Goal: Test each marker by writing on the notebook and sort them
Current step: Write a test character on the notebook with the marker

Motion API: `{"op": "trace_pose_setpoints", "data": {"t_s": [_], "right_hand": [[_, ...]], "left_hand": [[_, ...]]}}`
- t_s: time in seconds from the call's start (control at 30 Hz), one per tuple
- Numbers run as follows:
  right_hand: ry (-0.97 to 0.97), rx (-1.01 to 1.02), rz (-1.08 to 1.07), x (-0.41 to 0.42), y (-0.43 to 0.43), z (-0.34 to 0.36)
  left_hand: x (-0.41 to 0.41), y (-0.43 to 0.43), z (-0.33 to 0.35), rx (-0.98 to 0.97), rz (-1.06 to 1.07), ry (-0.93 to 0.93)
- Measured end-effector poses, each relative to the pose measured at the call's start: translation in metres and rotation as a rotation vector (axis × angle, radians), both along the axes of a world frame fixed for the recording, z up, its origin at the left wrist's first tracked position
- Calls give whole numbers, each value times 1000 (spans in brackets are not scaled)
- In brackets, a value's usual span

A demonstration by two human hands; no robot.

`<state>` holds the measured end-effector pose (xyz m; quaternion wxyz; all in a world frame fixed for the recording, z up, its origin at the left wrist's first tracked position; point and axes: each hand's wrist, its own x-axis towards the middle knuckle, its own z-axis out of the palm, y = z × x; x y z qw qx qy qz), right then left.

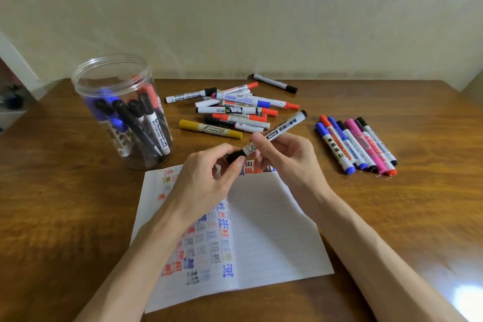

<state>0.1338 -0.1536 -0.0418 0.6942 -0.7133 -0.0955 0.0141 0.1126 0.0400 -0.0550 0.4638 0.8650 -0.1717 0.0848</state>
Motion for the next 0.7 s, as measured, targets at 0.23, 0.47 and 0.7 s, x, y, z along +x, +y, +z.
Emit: {"op": "trace_pose_setpoints", "data": {"t_s": [0.23, 0.47, 0.7], "right_hand": [[-68, -43, -14, -2, 5, -3], [-74, -89, 13, -1, 4, -1], [-93, -96, 27, 1, -6, 6]], "left_hand": [[-3, -4, 3, 34, -3, -70], [1, 1, 0, 53, -9, -9], [-1, 5, 7, 2, -22, 76]]}}
